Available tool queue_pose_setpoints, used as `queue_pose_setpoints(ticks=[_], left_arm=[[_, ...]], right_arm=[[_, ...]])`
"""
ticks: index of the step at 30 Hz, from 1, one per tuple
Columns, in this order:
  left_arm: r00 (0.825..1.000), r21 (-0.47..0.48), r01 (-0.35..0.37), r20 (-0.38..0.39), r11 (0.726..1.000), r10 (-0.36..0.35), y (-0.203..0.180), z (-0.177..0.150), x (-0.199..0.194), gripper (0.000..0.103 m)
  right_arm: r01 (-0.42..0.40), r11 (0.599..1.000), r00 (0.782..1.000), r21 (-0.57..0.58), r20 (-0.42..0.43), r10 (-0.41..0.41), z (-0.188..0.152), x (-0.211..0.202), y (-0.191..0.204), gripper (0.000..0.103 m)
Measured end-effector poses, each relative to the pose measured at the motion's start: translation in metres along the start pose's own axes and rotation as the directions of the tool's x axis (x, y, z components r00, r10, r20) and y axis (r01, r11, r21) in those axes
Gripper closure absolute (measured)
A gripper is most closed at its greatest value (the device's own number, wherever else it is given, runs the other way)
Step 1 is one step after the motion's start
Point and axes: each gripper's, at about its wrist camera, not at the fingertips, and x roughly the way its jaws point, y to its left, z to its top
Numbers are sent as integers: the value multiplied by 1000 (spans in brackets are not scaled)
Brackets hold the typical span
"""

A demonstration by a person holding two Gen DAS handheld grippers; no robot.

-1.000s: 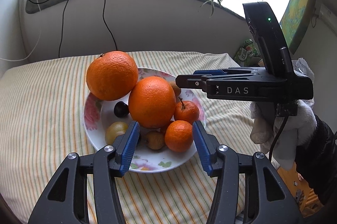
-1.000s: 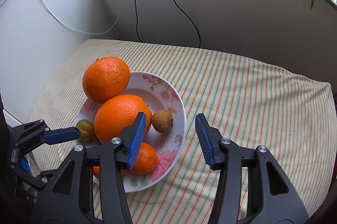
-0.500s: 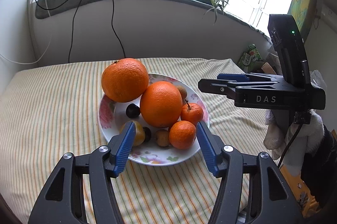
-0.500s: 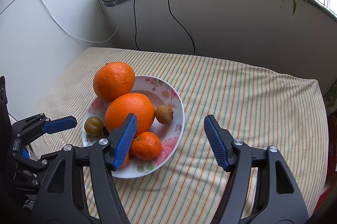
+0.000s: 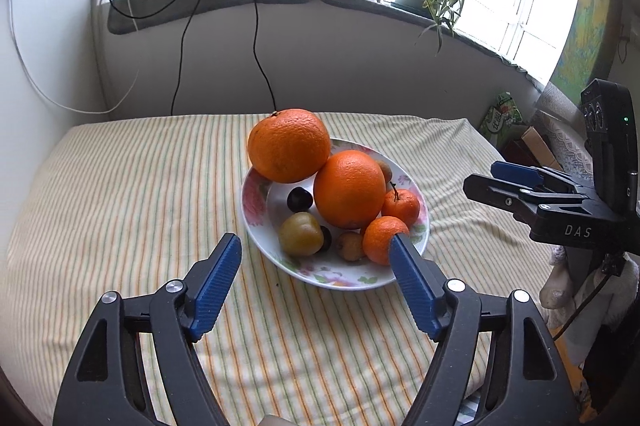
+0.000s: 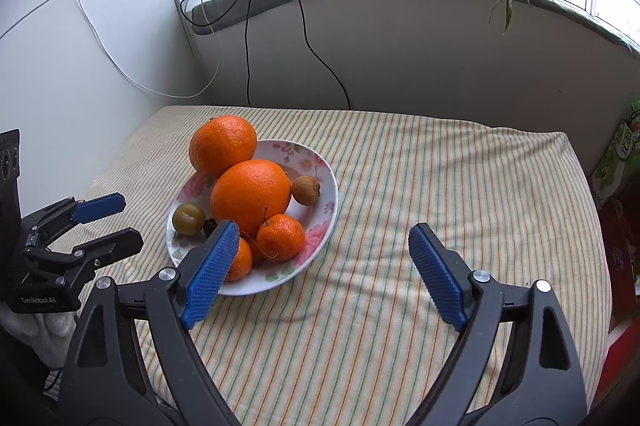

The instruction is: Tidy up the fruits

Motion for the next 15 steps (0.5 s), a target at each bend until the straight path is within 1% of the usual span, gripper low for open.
queue_pose_setpoints(ticks=[4, 8, 15], left_arm=[[1000, -17, -29, -5, 999, 29, 5, -5, -1, 27], [999, -30, -40, -9, 999, 40, 9, -7, -2, 27], [999, -32, -54, -3, 998, 54, 10, -5, -3, 27]], right_arm=[[21, 1000, 1000, 7, 4, -21, -11, -5, 1, 14], [39, 999, 999, 3, 0, -39, -15, -6, 1, 13], [38, 999, 999, 12, -5, -38, -16, -4, 0, 13]])
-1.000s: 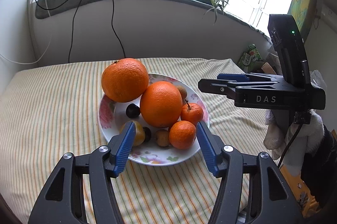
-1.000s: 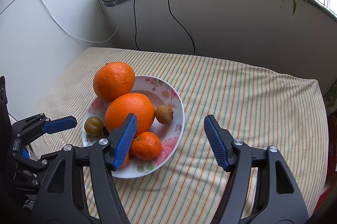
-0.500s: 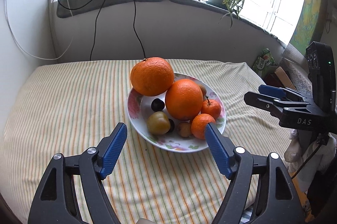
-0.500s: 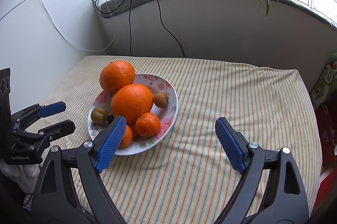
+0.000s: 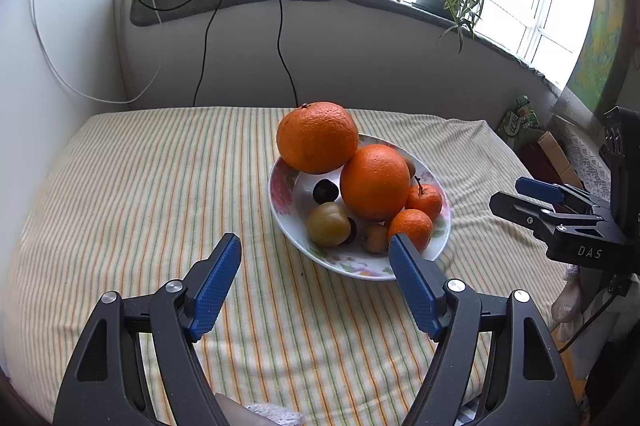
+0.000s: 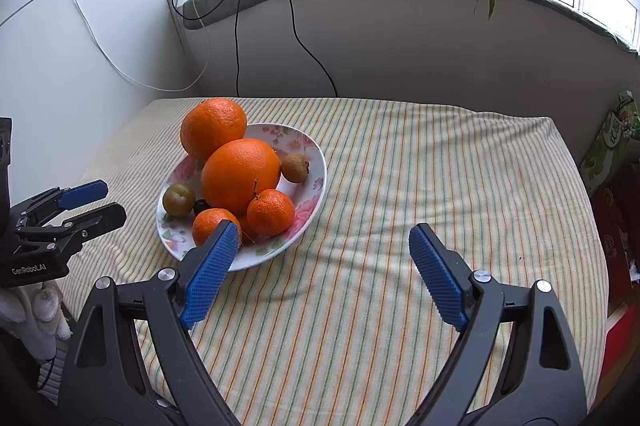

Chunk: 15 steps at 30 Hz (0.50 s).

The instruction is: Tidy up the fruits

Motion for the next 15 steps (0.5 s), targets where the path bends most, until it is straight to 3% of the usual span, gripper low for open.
queue_pose_setpoints(ticks=[15], left_arm=[[1000, 6, 4, 2, 1000, -4, -1, 0, -1, 27]], right_arm=[[3, 1000, 1000, 2, -11, -3, 0, 2, 0, 13]])
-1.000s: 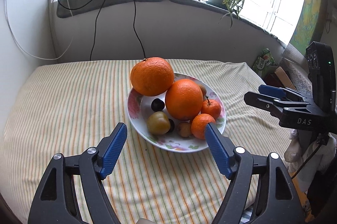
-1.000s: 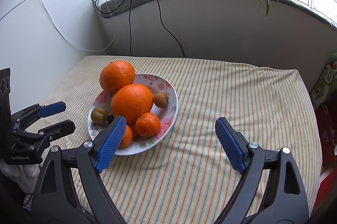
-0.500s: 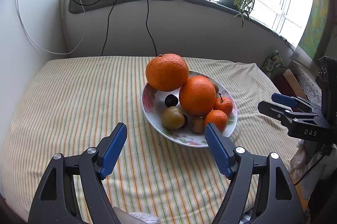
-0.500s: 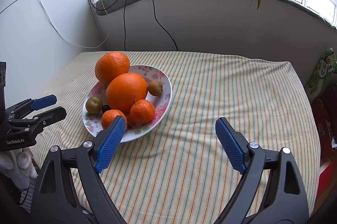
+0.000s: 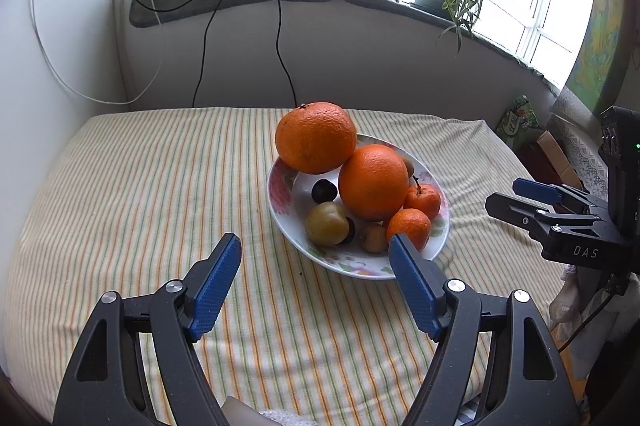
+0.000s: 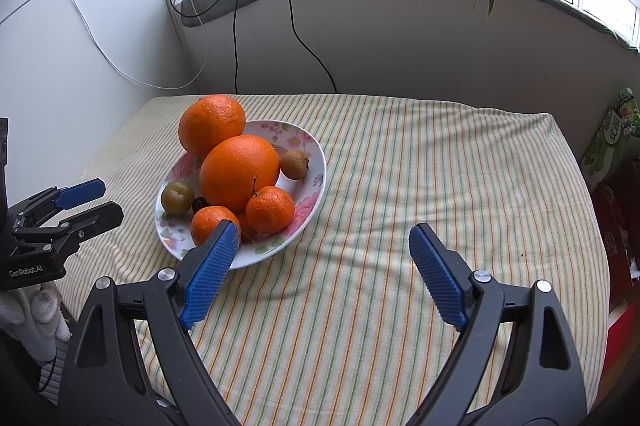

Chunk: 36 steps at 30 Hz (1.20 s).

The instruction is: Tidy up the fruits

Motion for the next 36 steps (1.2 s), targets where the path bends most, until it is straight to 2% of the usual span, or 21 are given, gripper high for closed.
queue_pose_setpoints(ticks=[36], left_arm=[[1000, 10, 8, 19, 1000, -8, -5, 1, -4, 27]], right_arm=[[10, 1000, 1000, 19, -15, -9, -3, 2, 0, 13]])
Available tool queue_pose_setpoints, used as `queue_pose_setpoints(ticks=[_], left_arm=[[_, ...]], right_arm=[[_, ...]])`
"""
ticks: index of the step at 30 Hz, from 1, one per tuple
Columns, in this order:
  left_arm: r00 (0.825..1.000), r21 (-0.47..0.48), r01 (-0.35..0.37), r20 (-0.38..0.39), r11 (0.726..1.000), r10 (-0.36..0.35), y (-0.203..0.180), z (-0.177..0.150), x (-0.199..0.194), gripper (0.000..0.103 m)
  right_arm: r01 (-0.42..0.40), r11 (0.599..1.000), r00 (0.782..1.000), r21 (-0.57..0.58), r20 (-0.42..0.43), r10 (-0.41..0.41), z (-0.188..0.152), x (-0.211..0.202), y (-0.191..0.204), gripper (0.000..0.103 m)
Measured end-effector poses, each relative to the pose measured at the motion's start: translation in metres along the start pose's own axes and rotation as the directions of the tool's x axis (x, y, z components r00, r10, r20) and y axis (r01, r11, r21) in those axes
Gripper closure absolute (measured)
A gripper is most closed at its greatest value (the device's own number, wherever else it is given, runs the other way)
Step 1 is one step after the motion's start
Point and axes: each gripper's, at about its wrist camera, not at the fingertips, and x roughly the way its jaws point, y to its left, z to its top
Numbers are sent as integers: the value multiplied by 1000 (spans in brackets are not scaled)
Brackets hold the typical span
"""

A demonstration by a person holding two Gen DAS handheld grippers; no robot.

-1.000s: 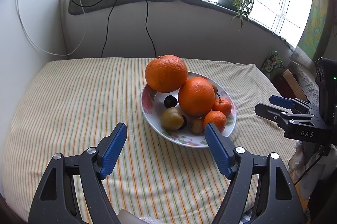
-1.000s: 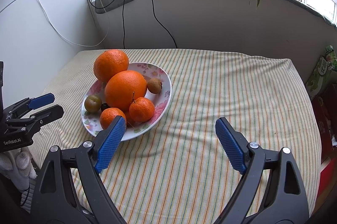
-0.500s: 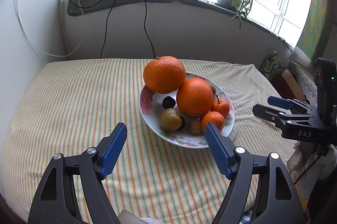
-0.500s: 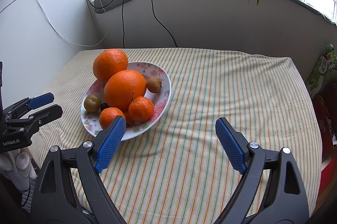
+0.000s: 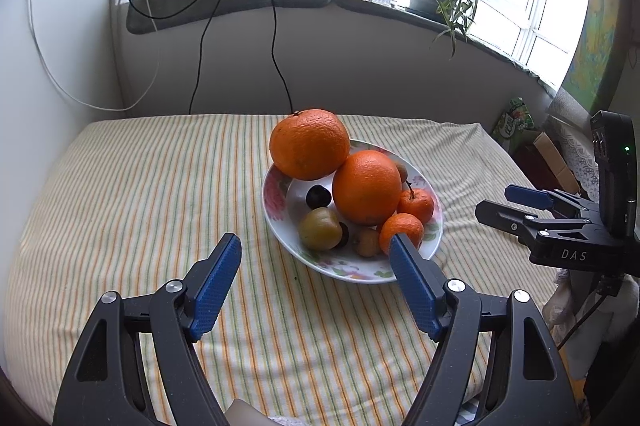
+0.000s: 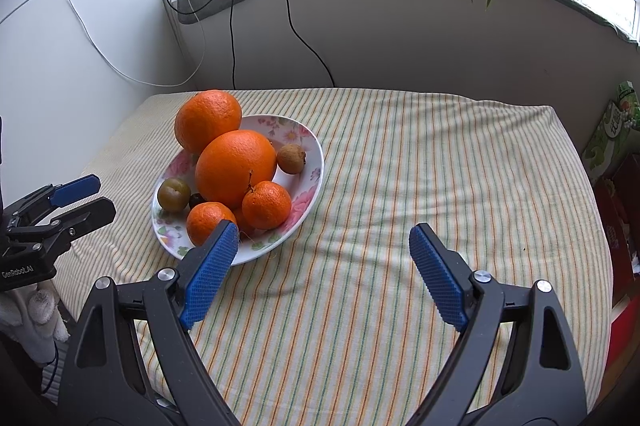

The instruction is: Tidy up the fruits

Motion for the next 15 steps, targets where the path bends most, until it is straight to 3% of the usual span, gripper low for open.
queue_pose_setpoints(ticks=[15], left_arm=[[1000, 9, -11, 15, 1000, 11, -1, 1, -1, 27]], right_arm=[[12, 999, 1000, 36, -19, -11, -1, 7, -12, 13]])
